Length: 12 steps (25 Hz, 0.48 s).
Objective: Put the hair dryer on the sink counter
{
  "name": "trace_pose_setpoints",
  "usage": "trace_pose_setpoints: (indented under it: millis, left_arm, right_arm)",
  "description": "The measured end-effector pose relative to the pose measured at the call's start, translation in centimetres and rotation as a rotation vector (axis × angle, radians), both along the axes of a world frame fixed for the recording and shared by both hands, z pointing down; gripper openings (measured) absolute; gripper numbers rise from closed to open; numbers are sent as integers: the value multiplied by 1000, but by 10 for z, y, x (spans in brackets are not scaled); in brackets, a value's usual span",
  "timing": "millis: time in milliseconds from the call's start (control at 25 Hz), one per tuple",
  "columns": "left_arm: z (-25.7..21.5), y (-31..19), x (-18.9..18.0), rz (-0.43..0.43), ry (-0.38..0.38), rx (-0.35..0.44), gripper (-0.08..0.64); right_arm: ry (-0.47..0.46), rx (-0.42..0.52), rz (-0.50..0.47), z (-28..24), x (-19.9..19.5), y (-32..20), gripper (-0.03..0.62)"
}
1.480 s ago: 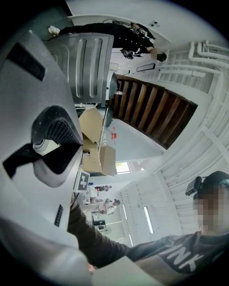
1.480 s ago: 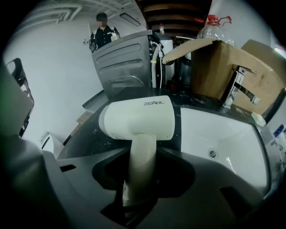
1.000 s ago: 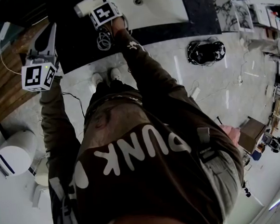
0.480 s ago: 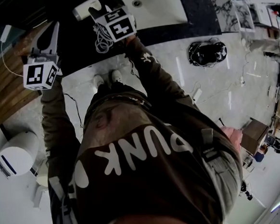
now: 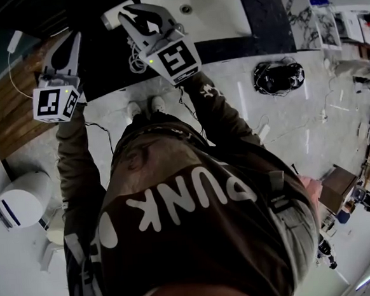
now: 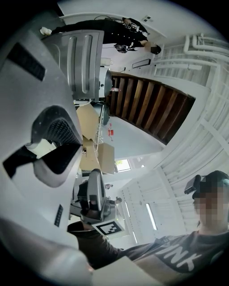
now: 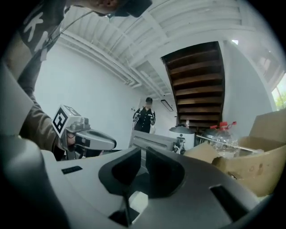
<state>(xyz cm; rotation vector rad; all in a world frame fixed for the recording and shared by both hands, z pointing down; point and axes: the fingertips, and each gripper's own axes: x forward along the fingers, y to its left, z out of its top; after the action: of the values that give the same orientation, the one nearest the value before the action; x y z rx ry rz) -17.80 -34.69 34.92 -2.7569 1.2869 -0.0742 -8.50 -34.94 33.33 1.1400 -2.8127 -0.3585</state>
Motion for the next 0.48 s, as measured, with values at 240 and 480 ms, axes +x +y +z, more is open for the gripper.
trace_pose_setpoints:
  millis: [240, 480]
  left_arm:
    - [2, 8, -2, -14, -7, -1, -6]
    - [8, 11, -1, -19, -7, -18, -6]
  right_arm:
    - [-6, 34, -62, -3, -8, 12, 21]
    - [-17, 18, -72, 5, -7, 15, 11]
